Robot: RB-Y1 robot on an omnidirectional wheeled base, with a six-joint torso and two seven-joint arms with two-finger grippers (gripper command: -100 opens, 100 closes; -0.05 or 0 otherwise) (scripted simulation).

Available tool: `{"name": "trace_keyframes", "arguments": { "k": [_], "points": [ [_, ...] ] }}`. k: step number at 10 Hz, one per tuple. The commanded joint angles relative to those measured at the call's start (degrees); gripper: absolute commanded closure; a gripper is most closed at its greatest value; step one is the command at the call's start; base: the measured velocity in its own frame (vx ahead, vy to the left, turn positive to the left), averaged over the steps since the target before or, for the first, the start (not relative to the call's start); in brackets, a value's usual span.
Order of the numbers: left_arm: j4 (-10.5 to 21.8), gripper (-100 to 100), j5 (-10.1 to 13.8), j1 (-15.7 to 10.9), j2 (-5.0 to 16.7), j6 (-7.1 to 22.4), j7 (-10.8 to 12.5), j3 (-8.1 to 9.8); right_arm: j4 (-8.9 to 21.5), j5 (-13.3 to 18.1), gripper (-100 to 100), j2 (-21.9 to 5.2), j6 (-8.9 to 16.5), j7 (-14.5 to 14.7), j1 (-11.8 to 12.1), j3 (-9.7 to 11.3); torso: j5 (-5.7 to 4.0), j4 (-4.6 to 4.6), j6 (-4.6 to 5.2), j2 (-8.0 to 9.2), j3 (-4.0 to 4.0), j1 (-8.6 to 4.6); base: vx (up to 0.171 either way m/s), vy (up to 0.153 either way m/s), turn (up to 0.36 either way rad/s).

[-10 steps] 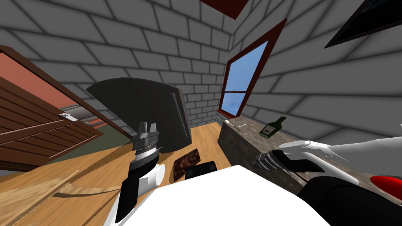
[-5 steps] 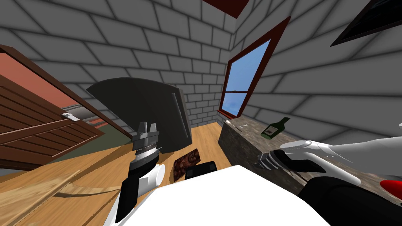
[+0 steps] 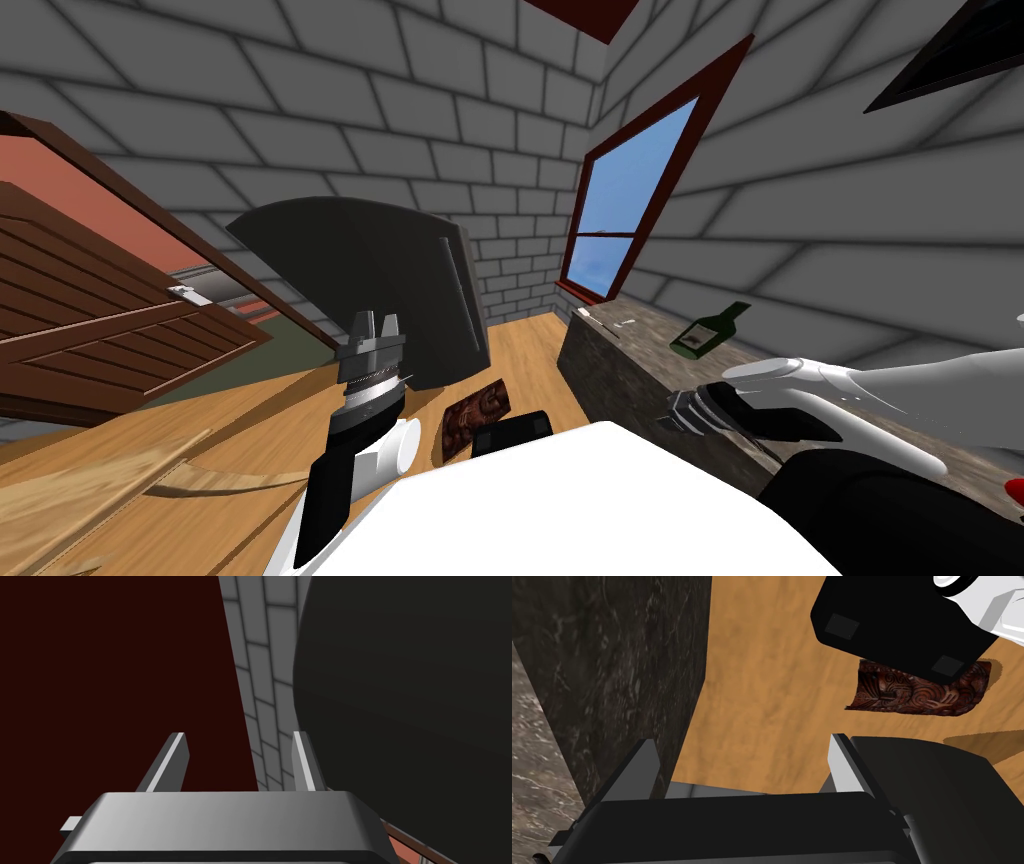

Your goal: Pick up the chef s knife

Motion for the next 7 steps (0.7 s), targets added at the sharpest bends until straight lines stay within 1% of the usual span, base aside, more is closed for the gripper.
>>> {"name": "trace_keyframes", "arguments": {
  "k": [1, 2, 3, 4, 5, 6, 7],
  "points": [
    [0.00, 0, 0.00, 0.00, 0.00, 0.00, 0.00, 0.00, 0.55, 1.22, -100, 0.00, 1.18, -0.68, 2.35, -1.63, 0.00, 0.00, 0.00, 0.00, 0.00, 0.00, 0.018, -0.018, 0.056],
    [0.00, 0, 0.00, 0.00, 0.00, 0.00, 0.00, 0.00, 0.55, 1.22, -100, 0.00, 1.18, -0.68, 2.35, -1.63, -0.02, 0.00, 0.01, 0.01, 0.00, 0.00, 0.012, -0.008, 0.027],
    [0.00, 0, 0.00, 0.00, 0.00, 0.00, 0.00, 0.00, 1.58, 1.36, -100, -0.29, 1.82, -0.89, 3.09, -1.19, -0.01, 0.00, 0.01, 0.02, 0.01, 0.03, 0.009, -0.012, 0.032],
    [0.00, 0, 0.00, 0.00, 0.00, 0.00, 0.00, 0.00, 1.93, 1.38, -100, -0.40, 2.03, -1.05, 3.42, -1.02, -0.01, 0.00, 0.01, 0.03, 0.01, 0.02, 0.004, -0.015, 0.025],
    [0.00, 0, 0.00, 0.00, 0.00, 0.00, 0.00, 0.00, 2.65, 1.37, -100, -0.62, 2.46, -1.49, 4.18, -0.64, -0.01, 0.01, 0.02, 0.05, 0.03, 0.00, -0.007, -0.124, -0.216],
    [0.00, 0, 0.00, 0.01, 0.01, 0.00, 0.00, 0.02, 2.65, 1.37, -100, -0.62, 2.46, -1.49, 4.18, -0.64, -0.08, 0.03, 0.11, 0.11, 0.06, -0.36, 0.001, -0.160, -0.155],
    [0.00, 0, 0.00, 0.00, 0.01, 0.00, 0.00, 0.01, 2.65, 1.37, -100, -0.62, 2.46, -1.49, 4.18, -0.64, -0.14, 0.03, 0.05, 0.12, 0.07, -0.52, -0.001, -0.081, 0.037]
  ]
}}
